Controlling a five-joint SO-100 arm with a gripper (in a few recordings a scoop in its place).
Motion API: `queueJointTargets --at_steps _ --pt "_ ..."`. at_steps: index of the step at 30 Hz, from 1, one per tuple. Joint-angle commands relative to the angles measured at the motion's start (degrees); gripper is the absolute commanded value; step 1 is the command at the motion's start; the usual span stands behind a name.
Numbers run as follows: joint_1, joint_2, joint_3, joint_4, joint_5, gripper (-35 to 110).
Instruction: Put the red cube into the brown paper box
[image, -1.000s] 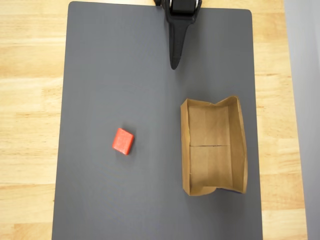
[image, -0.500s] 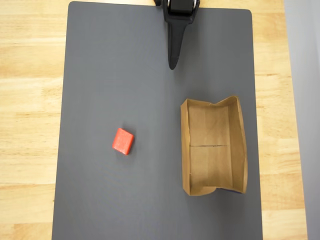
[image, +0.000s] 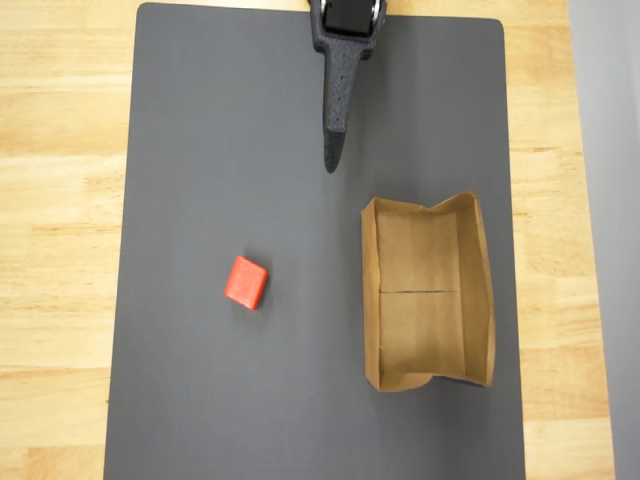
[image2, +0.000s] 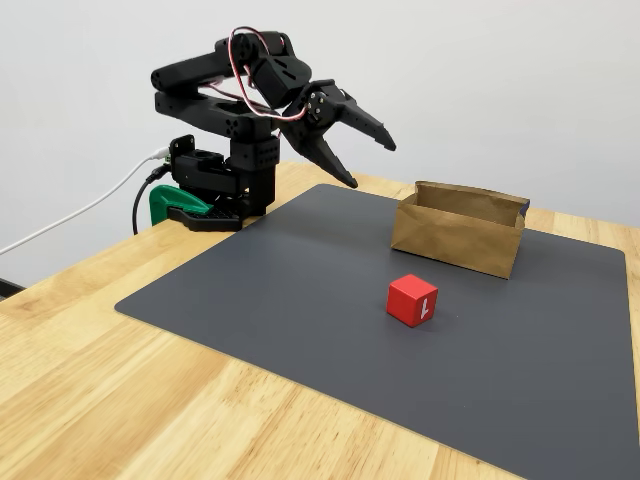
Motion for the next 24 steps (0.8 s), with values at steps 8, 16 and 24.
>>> queueJointTargets --at_steps 8,16,24 --pt "9.4 -36.4 -33.7 7.5 -0.7 44" --pt "12.9 -61.1 -52.6 15.2 -5.4 49" --pt "14.9 -80.7 -67.8 26.1 -6.9 52"
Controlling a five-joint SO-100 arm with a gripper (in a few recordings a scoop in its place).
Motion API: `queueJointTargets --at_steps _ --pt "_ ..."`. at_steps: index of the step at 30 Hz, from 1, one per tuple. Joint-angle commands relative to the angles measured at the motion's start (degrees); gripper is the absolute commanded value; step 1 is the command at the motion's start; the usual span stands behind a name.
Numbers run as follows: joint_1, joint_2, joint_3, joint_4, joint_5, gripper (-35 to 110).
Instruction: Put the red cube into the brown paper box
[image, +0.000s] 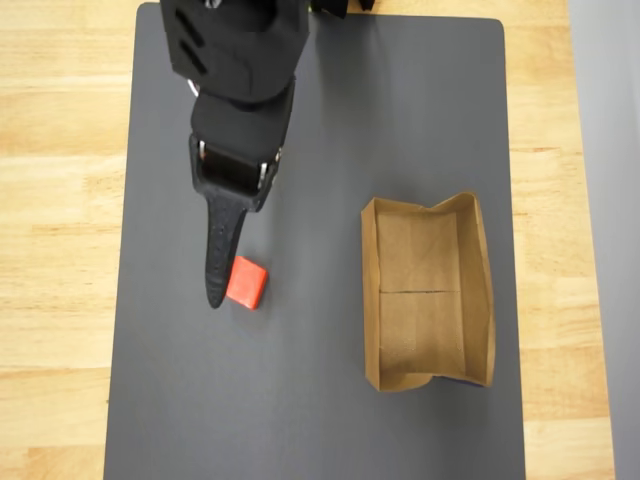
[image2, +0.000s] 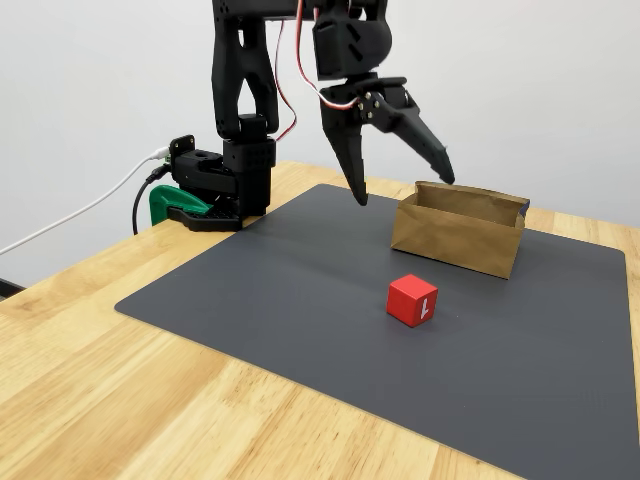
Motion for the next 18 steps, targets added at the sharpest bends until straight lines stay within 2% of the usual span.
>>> queueJointTargets --at_steps 1,18 --pt "0.4 -4.8 -4.1 3.1 -1.1 52" --pt "-1.0 -26.5 -18.9 0.4 -0.6 47"
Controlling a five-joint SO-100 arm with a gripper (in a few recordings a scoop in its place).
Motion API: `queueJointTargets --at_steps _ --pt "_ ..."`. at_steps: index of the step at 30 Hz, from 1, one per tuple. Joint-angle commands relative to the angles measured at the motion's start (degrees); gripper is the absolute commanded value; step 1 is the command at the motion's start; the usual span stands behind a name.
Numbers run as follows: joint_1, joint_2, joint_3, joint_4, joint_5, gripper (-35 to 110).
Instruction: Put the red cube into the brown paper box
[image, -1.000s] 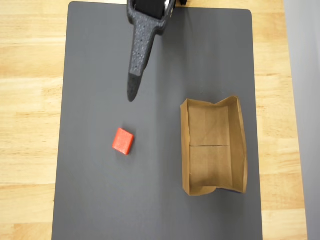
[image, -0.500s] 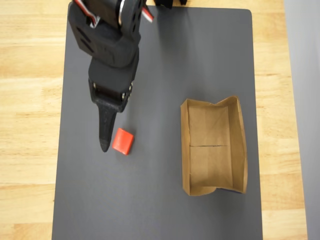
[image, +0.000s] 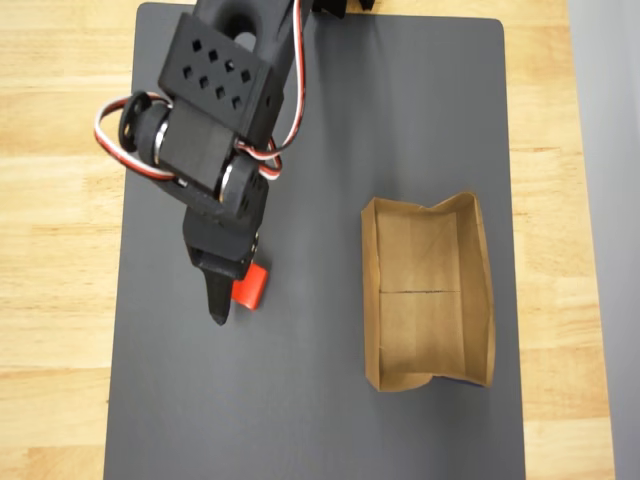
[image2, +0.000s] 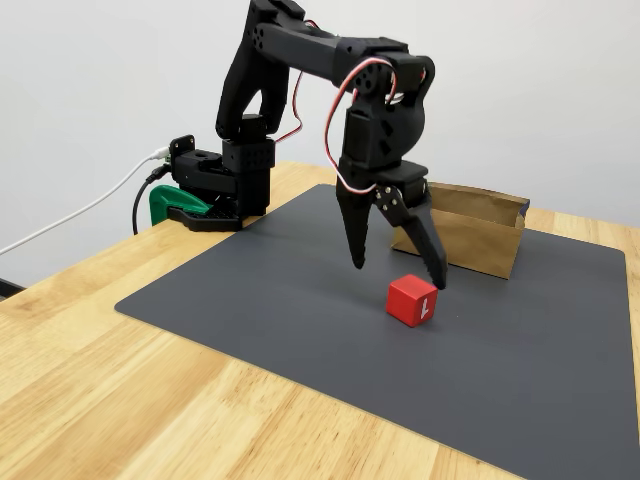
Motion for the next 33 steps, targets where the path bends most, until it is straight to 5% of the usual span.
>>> queueJointTargets --at_steps 1,33 --pt "0.0 -0.2 -2.5 0.3 -0.7 46" --pt "-0.4 -9.2 -9.8 -2.1 -3.5 10"
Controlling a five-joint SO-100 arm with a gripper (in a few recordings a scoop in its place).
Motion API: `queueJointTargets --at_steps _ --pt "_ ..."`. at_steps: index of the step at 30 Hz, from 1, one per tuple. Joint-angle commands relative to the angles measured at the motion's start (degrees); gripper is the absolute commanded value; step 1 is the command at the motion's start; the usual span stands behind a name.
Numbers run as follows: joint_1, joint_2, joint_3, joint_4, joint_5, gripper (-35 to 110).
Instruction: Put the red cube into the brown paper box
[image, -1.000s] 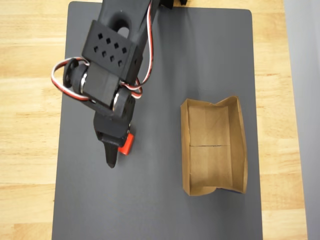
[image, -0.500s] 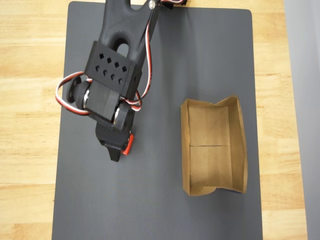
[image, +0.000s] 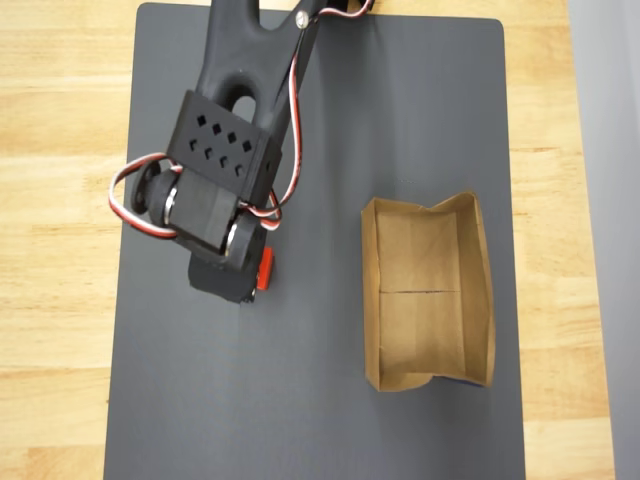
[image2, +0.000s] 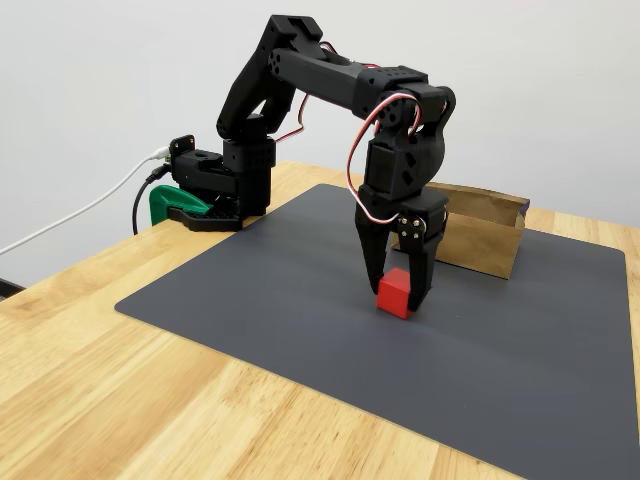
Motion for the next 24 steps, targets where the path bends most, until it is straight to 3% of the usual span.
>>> queueJointTargets --at_steps 1,7,24 --pt "0.5 0.6 -1.0 -0.8 -1.4 9" --pt "0.4 0.6 -1.1 -1.0 -2.5 0" --pt "0.6 3.3 -2.3 -1.1 -2.6 0"
